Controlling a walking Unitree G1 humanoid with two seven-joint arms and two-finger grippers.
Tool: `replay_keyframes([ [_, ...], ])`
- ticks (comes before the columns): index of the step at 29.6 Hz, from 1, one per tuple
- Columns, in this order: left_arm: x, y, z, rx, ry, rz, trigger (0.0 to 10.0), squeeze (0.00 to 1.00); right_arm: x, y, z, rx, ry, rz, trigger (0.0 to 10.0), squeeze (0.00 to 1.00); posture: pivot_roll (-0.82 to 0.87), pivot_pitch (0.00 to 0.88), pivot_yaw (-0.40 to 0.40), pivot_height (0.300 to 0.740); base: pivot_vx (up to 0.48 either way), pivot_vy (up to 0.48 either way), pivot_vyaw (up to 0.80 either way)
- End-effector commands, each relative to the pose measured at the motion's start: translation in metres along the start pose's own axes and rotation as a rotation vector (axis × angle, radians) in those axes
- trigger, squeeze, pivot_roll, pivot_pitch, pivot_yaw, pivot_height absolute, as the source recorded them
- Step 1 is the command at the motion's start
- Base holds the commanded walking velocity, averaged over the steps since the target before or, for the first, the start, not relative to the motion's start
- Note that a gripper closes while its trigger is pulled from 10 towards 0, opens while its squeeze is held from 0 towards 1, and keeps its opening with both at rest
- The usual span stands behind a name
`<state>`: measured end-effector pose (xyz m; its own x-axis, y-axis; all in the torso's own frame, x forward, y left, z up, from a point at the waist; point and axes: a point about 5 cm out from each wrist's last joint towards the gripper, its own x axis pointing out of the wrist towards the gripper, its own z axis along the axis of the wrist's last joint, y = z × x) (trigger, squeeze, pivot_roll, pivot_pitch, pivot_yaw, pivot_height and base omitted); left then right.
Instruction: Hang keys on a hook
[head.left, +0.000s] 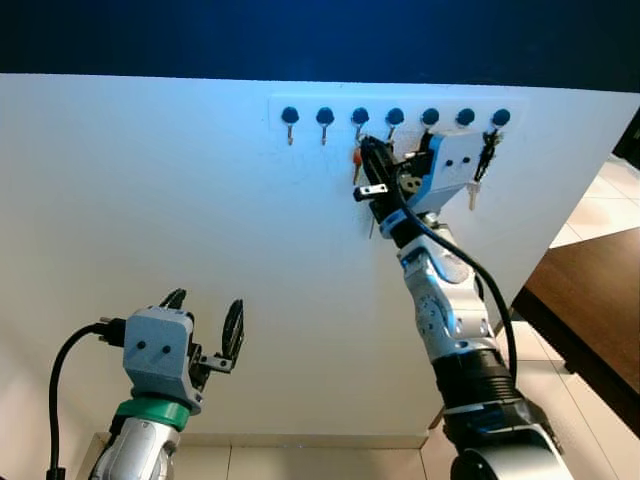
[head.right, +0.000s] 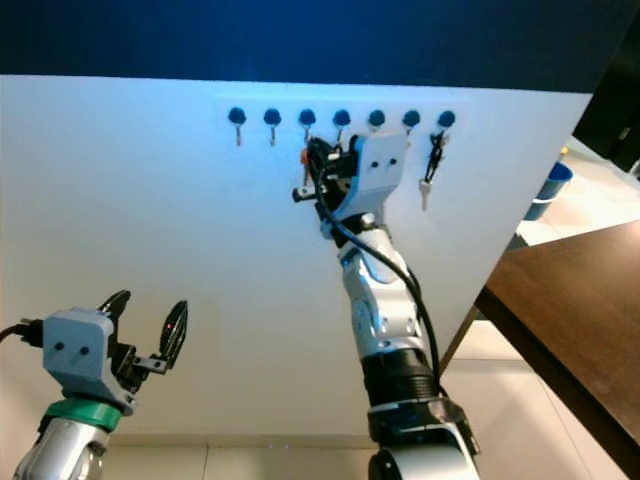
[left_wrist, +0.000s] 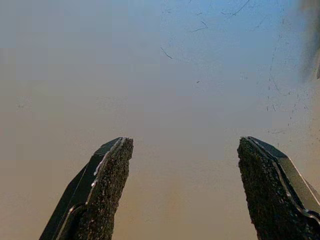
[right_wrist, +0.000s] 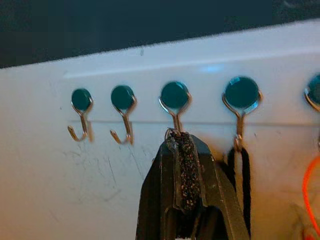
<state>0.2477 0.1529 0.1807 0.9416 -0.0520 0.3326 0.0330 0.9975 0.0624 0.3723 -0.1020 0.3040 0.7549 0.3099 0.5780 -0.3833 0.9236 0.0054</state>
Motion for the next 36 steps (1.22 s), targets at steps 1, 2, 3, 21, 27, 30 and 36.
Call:
replay_keyframes([
  [1,-0.003,-0.001,-0.001,-0.010,0.011,-0.005,10.0,0.00,-0.003,-0.002,0.000,0.018,-0.008,-0.022,10.0,0.00,-0.18,0.080,0.072,0.740,0.000,0.000,0.00],
  [2,-0.003,-0.001,-0.001,-0.010,0.011,-0.004,10.0,0.00,-0.003,-0.003,-0.001,0.020,-0.006,-0.030,10.0,0.00,-0.17,0.085,0.072,0.740,0.000,0.000,0.00],
  [3,-0.003,0.000,-0.001,-0.009,0.011,-0.004,10.0,0.00,-0.004,-0.004,-0.002,0.020,-0.005,-0.036,10.0,0.00,-0.17,0.085,0.072,0.740,0.000,0.000,0.00],
  [21,-0.002,-0.001,-0.001,-0.007,0.014,-0.009,10.0,0.00,-0.014,-0.008,-0.016,0.011,0.055,-0.064,10.0,0.00,-0.17,0.090,0.073,0.740,0.000,0.000,0.00],
  [27,-0.002,-0.001,-0.001,-0.007,0.012,-0.010,10.0,0.00,-0.017,-0.006,-0.023,0.022,0.088,-0.063,10.0,0.00,-0.17,0.090,0.073,0.740,0.000,0.000,0.00],
  [30,-0.002,-0.001,-0.001,-0.007,0.012,-0.012,10.0,0.00,-0.016,-0.001,-0.018,0.054,0.055,-0.018,10.0,0.00,-0.17,0.090,0.073,0.740,0.000,0.000,0.00],
  [36,-0.002,-0.002,-0.001,-0.008,0.012,-0.014,10.0,0.00,-0.012,0.010,-0.006,0.088,-0.011,0.070,10.0,0.00,-0.17,0.090,0.073,0.740,0.000,0.000,0.00],
])
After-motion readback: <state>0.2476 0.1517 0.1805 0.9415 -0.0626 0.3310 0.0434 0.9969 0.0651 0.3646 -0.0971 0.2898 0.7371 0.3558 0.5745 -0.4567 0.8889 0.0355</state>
